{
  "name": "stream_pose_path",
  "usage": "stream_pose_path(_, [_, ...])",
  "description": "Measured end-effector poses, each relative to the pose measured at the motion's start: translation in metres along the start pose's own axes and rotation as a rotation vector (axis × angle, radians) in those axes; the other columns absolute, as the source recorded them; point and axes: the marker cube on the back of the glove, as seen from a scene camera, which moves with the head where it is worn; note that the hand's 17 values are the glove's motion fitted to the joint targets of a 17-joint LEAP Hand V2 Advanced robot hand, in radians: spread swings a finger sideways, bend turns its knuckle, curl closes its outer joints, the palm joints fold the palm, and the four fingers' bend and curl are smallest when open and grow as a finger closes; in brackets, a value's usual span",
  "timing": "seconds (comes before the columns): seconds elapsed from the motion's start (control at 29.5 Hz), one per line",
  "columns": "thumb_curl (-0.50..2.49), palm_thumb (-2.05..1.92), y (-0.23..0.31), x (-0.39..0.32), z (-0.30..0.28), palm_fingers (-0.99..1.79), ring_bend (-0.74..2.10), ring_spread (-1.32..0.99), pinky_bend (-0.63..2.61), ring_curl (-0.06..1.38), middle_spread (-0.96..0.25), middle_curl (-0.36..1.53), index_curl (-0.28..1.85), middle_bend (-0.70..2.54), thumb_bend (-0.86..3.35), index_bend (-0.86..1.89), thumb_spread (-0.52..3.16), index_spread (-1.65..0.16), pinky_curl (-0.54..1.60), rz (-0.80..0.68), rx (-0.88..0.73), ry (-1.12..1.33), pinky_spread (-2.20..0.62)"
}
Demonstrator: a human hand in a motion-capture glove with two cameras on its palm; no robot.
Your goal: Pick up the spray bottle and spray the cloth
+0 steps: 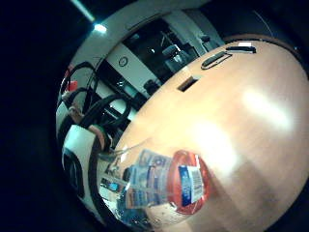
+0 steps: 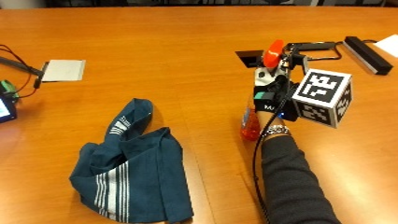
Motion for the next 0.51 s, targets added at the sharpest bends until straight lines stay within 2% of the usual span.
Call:
stream_pose_path(0.2, [0.47,0.92,0.001,0.010,-0.002,1.36,0.73,-0.20,0.49,0.46,-0.22,0.50,0.36,0.48,-0.02,0.15,1.02,-0.27,0.40,-0.012,-0.005,-0.033,-0.28])
stream_pose_path(0.34, [0.48,0.92,0.002,0.017,0.025,1.35,0.75,-0.20,0.50,0.46,-0.22,0.51,0.37,0.50,-0.02,0.16,1.03,-0.27,0.40,-0.010,-0.053,-0.052,-0.29])
stream_pose_path(0.51, [0.49,0.92,0.016,0.016,0.067,1.34,0.76,-0.20,0.51,0.46,-0.22,0.52,0.38,0.51,-0.02,0.16,1.03,-0.27,0.40,-0.040,-0.313,-0.157,-0.29])
